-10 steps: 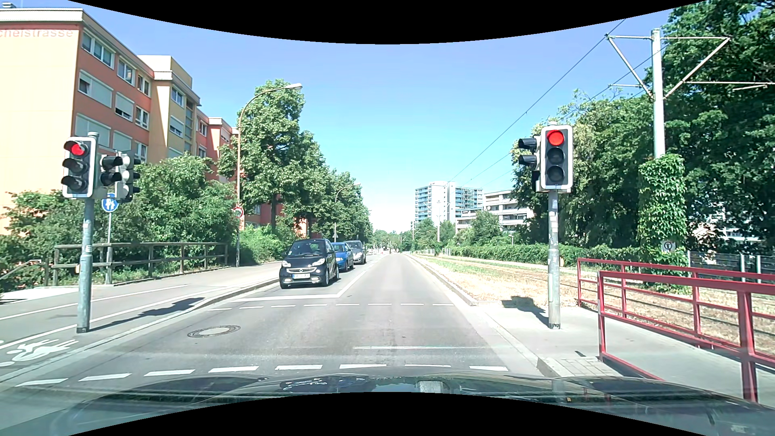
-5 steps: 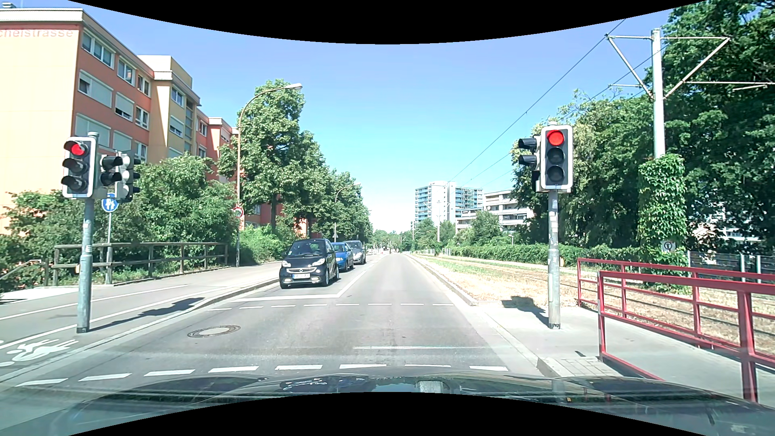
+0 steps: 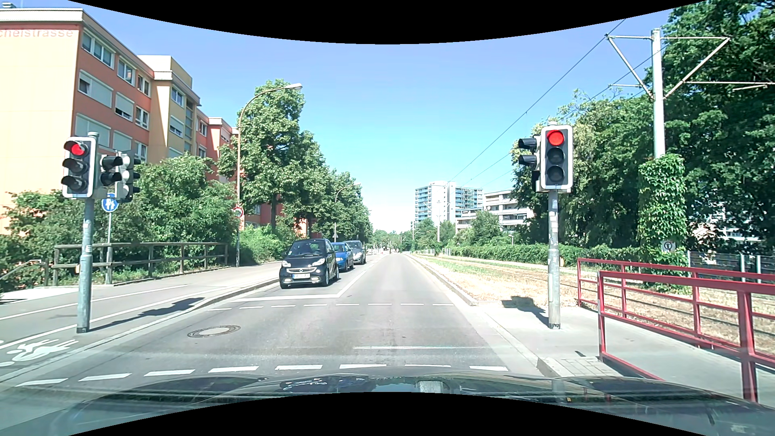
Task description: Follow the waypoints while adhering to traffic rules and regulations
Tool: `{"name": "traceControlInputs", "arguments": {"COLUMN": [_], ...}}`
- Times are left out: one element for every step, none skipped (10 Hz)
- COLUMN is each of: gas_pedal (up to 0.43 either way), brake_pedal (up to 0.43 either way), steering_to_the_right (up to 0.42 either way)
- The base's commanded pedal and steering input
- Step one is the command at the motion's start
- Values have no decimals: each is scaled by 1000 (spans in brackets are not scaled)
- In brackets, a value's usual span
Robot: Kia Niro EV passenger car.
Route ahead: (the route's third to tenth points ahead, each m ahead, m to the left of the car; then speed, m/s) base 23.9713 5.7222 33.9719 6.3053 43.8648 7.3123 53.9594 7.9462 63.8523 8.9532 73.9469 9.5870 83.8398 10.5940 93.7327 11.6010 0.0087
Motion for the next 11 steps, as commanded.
{"name": "traceControlInputs", "arguments": {"gas_pedal": [0,0,0,0,0,0,0,0,0,0,0], "brake_pedal": [207,207,213,207,207,207,207,165,6,0,0], "steering_to_the_right": [6,6,6,6,6,6,6,6,6,6,6]}}
